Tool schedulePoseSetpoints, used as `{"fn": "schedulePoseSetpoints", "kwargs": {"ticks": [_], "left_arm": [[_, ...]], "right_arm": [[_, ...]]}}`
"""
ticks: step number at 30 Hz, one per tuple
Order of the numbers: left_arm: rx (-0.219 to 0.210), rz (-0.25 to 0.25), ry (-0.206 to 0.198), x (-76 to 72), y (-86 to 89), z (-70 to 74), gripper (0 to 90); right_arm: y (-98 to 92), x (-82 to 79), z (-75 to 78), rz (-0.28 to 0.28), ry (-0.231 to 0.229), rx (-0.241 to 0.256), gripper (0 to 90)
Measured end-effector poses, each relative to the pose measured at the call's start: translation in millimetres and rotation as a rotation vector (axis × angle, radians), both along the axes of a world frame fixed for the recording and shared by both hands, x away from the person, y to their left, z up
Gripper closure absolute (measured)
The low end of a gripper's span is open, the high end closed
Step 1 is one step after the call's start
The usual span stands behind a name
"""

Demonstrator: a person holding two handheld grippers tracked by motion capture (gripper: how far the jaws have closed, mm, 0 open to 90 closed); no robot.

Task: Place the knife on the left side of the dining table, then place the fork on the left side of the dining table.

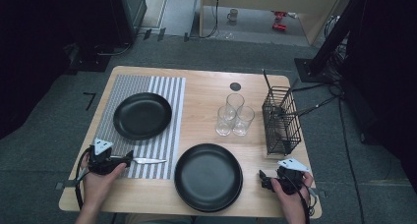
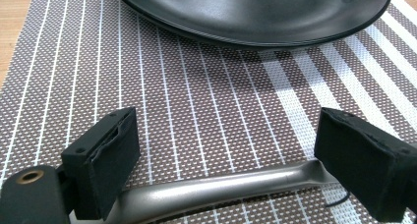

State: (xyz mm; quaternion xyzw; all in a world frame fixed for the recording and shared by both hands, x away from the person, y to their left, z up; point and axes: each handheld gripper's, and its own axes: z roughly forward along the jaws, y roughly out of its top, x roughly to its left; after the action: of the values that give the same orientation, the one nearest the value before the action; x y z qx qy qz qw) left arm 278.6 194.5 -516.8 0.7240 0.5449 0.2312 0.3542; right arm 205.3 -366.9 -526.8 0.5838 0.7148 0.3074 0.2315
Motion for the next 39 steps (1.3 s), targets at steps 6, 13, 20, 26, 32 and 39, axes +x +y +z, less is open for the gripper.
{"fn": "schedulePoseSetpoints", "kwargs": {"ticks": [6, 13, 20, 26, 32, 39], "left_arm": [[-0.011, -0.011, -0.013, -1.6, 0.4, 0.5, 10.4], [-0.019, 0.003, -0.030, -2.1, 1.5, 1.0, 10.4], [-0.017, 0.005, -0.033, -2.4, 1.2, 1.0, 10.5], [-0.019, 0.005, -0.033, -2.3, 1.4, 0.9, 10.5], [-0.015, 0.003, -0.034, -2.3, 1.0, 1.0, 10.5], [-0.016, 0.004, -0.036, -2.4, 1.0, 1.0, 10.6]], "right_arm": [[0.0, -0.7, 0.1, -0.001, 0.000, 0.002, 0.0], [-2.8, -12.2, 3.5, -0.021, -0.048, 0.076, 6.5], [3.0, -19.3, 23.5, 0.006, -0.101, 0.096, 4.7], [7.9, -24.9, 42.9, 0.031, -0.148, 0.107, 4.5], [16.1, -27.0, 61.9, 0.050, -0.177, 0.099, 4.5], [22.9, -25.8, 88.8, 0.047, -0.222, 0.114, 4.9]]}}
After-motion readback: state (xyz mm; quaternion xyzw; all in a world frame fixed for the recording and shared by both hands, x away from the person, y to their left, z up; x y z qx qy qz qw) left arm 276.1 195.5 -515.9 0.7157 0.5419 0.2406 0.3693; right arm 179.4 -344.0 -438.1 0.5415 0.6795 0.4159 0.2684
